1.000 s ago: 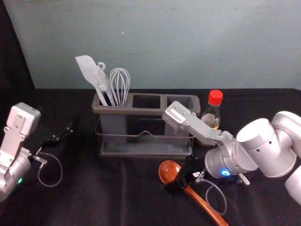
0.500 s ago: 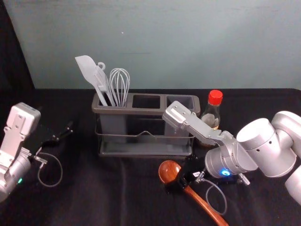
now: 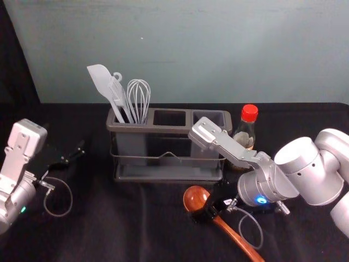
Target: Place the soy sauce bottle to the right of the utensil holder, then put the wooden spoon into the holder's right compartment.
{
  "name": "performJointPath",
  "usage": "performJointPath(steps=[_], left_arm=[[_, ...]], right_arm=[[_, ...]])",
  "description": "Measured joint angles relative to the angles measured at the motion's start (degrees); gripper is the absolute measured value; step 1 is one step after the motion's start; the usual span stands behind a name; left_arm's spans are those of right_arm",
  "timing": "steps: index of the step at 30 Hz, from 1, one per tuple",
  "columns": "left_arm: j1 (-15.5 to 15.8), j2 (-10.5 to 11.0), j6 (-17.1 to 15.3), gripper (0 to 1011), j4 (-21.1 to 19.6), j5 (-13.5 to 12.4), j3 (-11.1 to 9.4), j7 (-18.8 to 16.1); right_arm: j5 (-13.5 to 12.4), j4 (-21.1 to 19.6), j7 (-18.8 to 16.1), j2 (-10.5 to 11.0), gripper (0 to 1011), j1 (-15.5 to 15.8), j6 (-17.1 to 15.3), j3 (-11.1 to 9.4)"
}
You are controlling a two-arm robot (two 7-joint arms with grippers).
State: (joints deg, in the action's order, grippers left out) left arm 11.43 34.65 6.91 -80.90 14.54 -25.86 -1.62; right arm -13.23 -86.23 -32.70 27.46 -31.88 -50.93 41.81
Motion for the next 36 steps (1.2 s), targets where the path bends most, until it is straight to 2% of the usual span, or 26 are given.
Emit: performJointPath(steps=[17,30,36], left_arm=[[0.00,0.00,0.00,1011,0.00,0.00,0.00,0.00],[0.00,0.00,0.00,1011,0.00,0.00,0.00,0.00],[0.00,0.00,0.00,1011,0.00,0.00,0.00,0.00]], right_arm=[[-0.01,0.00,-0.05,0.00,836,0.00,0.00,0.00],[1.13,-1.66,0.69,-0.02,836,2.39,1.46,-2.76],[1.44,-3.06,0.75,0.11,836,3.92,3.71,-4.40]])
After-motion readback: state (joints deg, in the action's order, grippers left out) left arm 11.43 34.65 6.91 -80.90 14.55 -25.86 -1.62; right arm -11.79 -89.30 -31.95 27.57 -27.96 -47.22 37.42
